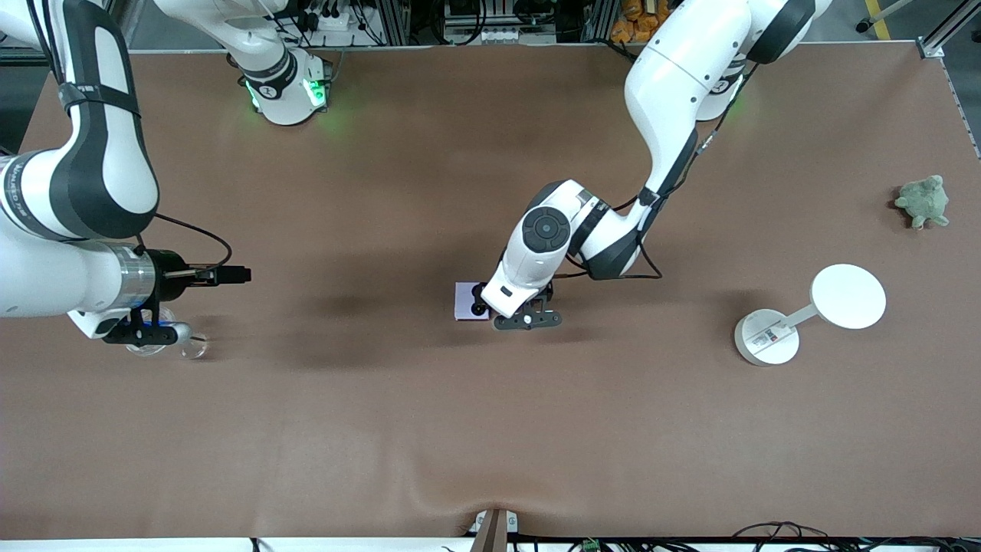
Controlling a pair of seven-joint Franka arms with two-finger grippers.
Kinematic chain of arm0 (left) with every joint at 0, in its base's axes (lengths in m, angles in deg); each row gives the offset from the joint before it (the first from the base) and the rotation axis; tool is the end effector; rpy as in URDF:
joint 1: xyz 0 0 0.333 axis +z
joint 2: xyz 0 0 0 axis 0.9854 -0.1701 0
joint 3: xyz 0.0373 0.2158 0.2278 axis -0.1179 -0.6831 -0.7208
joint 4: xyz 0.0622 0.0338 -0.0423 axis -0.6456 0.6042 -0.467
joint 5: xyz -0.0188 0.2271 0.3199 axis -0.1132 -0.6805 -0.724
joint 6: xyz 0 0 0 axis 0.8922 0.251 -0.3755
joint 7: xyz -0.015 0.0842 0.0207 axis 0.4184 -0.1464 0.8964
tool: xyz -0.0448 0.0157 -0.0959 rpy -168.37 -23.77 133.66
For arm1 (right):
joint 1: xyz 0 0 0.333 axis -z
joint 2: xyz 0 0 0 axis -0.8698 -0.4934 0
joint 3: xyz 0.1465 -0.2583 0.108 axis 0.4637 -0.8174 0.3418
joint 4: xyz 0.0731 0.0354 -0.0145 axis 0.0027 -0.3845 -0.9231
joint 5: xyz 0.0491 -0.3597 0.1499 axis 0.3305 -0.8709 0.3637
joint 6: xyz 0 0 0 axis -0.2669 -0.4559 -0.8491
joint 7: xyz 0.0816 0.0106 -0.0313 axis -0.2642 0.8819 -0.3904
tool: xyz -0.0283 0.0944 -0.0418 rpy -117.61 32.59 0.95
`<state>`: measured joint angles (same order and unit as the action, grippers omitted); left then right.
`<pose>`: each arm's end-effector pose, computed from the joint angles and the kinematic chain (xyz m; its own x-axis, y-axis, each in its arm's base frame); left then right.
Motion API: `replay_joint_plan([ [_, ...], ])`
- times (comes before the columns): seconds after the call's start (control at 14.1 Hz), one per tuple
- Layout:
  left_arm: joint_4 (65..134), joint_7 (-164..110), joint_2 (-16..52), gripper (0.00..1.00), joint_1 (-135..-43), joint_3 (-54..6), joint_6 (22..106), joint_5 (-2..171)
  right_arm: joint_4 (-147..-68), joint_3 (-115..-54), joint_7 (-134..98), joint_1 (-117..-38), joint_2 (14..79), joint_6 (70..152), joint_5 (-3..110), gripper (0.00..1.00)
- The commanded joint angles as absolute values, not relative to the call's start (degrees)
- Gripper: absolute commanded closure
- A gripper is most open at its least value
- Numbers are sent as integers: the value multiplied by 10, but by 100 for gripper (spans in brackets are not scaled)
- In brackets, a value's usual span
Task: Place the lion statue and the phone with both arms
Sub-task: 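Grasp the lion with the left gripper while the right gripper grasps the phone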
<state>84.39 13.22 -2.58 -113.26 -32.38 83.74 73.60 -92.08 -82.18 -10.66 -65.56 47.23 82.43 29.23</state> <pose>0.5517 -0.4815 0.2145 0.9950 0.0990 0.0137 0.0956 -0.9827 0.1588 0.6353 0.0529 0.4338 0.9377 0.0039 -0.3475 -0.0609 -0.9826 -0.1756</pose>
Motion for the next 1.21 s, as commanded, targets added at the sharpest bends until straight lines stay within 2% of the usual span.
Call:
replay_joint_plan([
  [0.0,830,138,-38,41,-1148,-337,843,726,-934,-818,-107,-654,474,822,303,0],
  [0.14,833,140,-35,88,-1148,-337,841,726,-934,-815,-106,-661,472,822,305,0],
  [0.21,837,140,-32,100,-1148,-338,837,726,-934,-815,-105,-676,473,822,305,0],
  [0.5,832,138,-12,100,-1141,-350,800,682,-930,-815,-96,-726,467,862,306,0],
  [0.92,832,97,56,100,-1093,-351,721,679,-926,-814,-22,-790,400,1029,307,0],
  [1.14,833,54,75,100,-1068,-351,683,679,-926,-815,52,-849,364,1116,315,0],
])
